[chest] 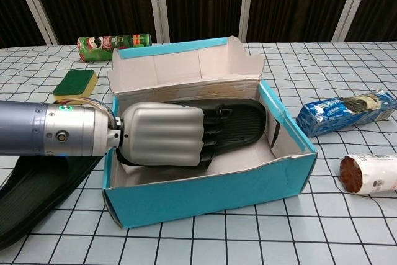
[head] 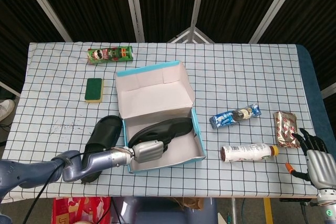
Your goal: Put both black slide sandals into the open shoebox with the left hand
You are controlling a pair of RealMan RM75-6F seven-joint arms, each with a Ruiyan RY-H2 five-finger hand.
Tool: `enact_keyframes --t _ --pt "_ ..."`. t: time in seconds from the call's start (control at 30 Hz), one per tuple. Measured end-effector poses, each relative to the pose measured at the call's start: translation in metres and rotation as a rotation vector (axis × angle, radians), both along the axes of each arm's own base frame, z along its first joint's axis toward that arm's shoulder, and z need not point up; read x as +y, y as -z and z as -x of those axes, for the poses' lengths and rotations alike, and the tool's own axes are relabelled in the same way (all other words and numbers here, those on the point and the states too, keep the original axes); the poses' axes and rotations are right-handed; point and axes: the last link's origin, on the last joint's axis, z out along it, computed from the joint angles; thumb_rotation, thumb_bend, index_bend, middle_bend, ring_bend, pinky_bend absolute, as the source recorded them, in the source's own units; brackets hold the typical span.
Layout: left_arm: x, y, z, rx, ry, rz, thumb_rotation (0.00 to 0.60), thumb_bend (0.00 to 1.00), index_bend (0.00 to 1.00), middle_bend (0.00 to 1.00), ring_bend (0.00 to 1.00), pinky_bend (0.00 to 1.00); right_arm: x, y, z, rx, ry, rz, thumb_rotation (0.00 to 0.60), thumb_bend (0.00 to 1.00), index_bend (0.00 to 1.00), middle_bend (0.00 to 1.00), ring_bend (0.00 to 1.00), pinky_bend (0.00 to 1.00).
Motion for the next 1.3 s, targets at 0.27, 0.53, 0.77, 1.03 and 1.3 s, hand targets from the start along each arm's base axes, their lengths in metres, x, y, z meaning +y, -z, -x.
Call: enact_keyframes --t 0.27,0.53,0.77,1.03,1.3 --pt "0.001 -0.001 -0.002 -0.03 -0.01 0.008 0.6 0.38 0.36 0.48 0.13 0.1 0.0 0.0 0.0 -0.001 -0.001 0.001 0.6 0.27 0.17 0.06 0.11 0.07" --pt "0.001 -0.009 -0.003 -0.038 -0.05 0.024 0.6 0.31 0.2 0.14 0.0 0.06 0.0 0.0 0.0 0.001 0.0 -0.002 0.6 0.27 0.17 0.06 0.11 0.07" --pt "-0.004 -0.02 -0.004 -0.021 -0.083 0.021 0.6 0.19 0.15 0.04 0.0 0.04 -0.001 0.001 0.0 0.003 0.003 -0.008 0.6 0.27 0.17 0.06 0.11 0.07" --pt "-0.012 -0.036 -0.009 -0.015 -0.083 0.004 0.6 0.18 0.12 0.0 0.0 0.02 -0.001 0.002 0.0 0.004 0.003 -0.01 0.6 0.27 0.17 0.06 0.11 0.07" --pt "-0.024 -0.055 -0.021 -0.014 -0.076 -0.036 0.6 0.18 0.11 0.0 0.0 0.02 -0.002 0.002 0.0 0.005 0.007 -0.013 0.6 0.27 0.17 0.06 0.11 0.07"
